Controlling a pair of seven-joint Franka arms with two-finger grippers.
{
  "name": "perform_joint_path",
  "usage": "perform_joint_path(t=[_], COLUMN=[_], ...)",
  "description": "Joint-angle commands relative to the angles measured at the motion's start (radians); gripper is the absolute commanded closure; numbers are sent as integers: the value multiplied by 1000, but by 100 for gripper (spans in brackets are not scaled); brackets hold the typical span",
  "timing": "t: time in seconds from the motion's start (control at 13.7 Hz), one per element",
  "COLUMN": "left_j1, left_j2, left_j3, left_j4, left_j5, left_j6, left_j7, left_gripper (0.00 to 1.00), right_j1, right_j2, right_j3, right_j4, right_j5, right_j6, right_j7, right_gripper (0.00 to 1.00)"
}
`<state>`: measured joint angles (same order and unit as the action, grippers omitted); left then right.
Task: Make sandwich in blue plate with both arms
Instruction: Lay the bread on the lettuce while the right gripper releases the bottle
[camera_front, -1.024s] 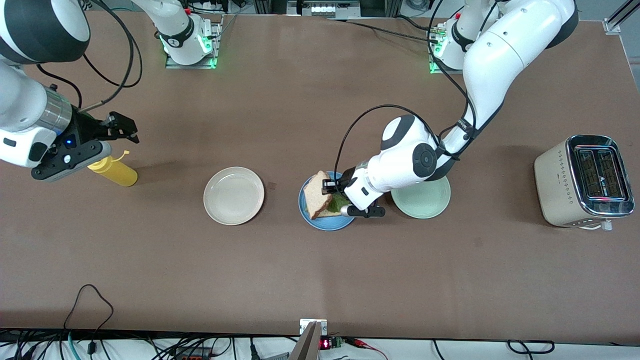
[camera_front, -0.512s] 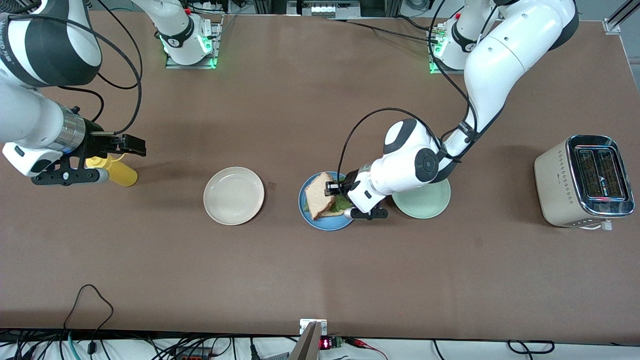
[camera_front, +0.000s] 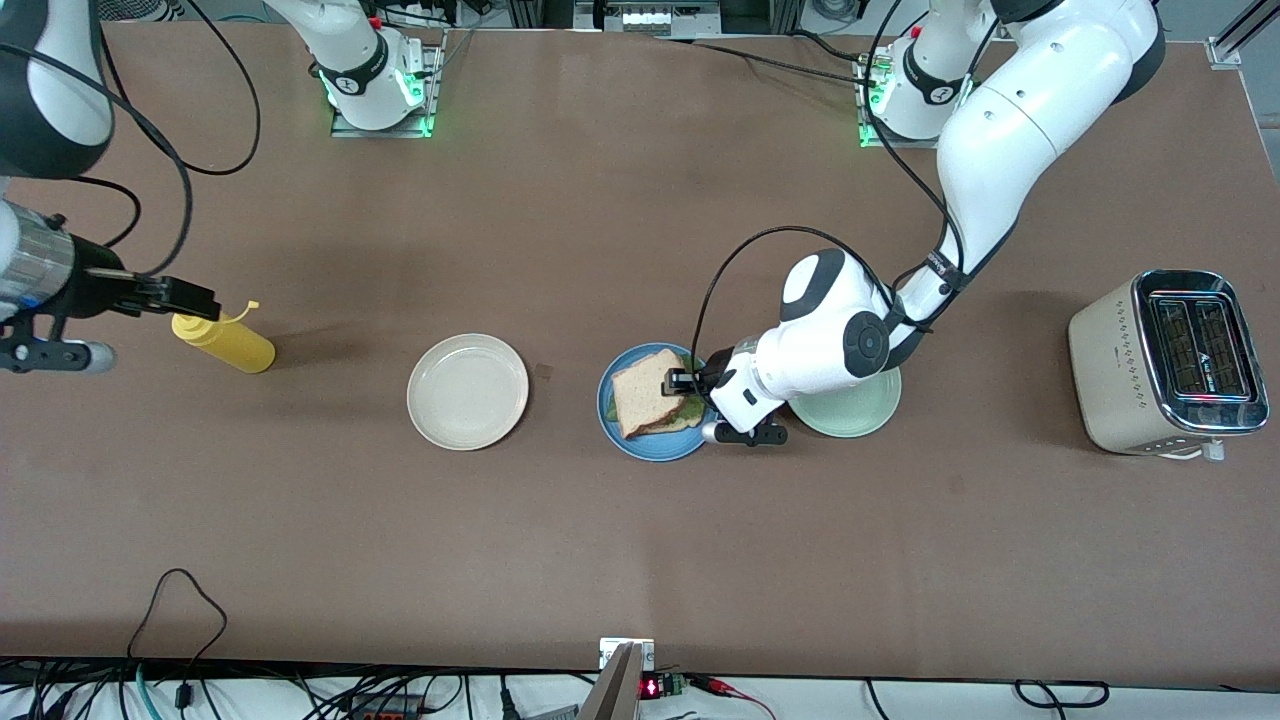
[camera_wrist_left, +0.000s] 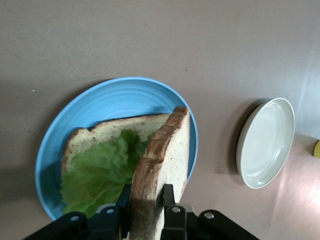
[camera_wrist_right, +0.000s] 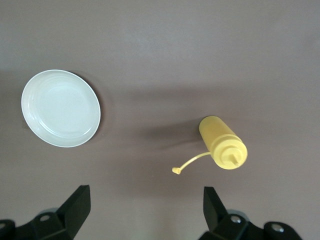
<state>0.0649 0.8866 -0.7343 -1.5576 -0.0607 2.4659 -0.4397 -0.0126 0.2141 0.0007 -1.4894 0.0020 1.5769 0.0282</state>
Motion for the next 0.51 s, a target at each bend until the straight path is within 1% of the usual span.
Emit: perform_joint_path(t=[0.0, 0.15, 0.29, 0.37, 0.44], left_j1=[18, 19, 21, 21, 26], left_j2=[-8, 6, 8, 9, 8], left_j3=[-7, -7, 4, 4, 4], left_j4=[-30, -45, -61, -65, -67], left_j5=[-18, -18, -18, -13, -11], left_j6=[-5, -5, -5, -1, 4], left_j7=[44, 59, 71, 93, 143], left_gripper=[58, 53, 46, 36, 29], right_j1=[3, 0, -1, -4, -16], right_j2=[-47, -90, -99, -96, -91], right_j3=[5, 5, 5, 5, 5], right_j4=[-35, -92, -98, -95, -89], right_j5=[-45, -46, -45, -42, -33], right_j6=[-15, 18, 46, 61, 60], right_j7=[-2, -8, -22, -22, -22], right_gripper=[0, 0, 0, 0, 0])
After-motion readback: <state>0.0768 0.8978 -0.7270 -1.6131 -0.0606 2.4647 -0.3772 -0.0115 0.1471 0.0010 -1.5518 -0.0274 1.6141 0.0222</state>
